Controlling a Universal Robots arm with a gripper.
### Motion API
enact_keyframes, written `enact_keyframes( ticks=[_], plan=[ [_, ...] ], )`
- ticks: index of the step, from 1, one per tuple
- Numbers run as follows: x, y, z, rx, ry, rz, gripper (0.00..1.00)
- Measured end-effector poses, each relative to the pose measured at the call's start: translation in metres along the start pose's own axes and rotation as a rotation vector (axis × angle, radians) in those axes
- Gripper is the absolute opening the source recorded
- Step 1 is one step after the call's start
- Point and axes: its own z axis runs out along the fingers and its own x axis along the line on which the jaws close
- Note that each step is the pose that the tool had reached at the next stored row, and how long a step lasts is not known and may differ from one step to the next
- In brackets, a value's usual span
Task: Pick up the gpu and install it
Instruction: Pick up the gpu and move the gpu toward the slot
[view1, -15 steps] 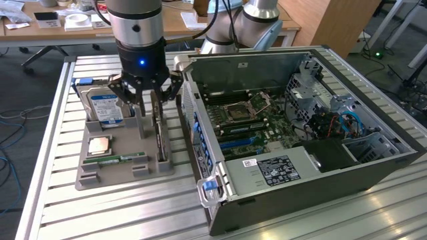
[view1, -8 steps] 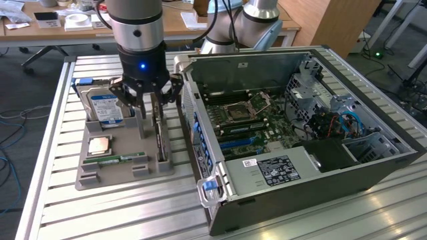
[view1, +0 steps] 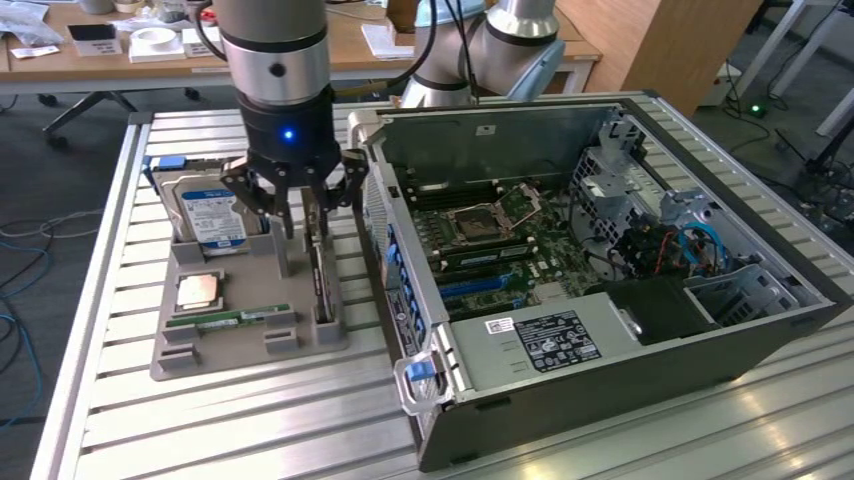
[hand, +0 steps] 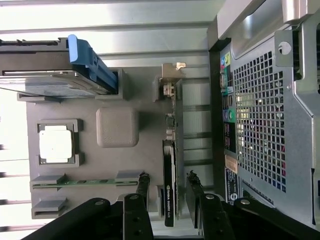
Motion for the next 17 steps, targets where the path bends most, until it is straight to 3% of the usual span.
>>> enact_keyframes(
  ticks=[8, 17],
  plan=[
    [0.000, 0.0001, 0.0003, 0.0001, 0.0000, 0.000, 0.43],
    [0.000, -0.0005, 0.0133, 0.0001, 0.0001, 0.000, 0.43]
  ],
)
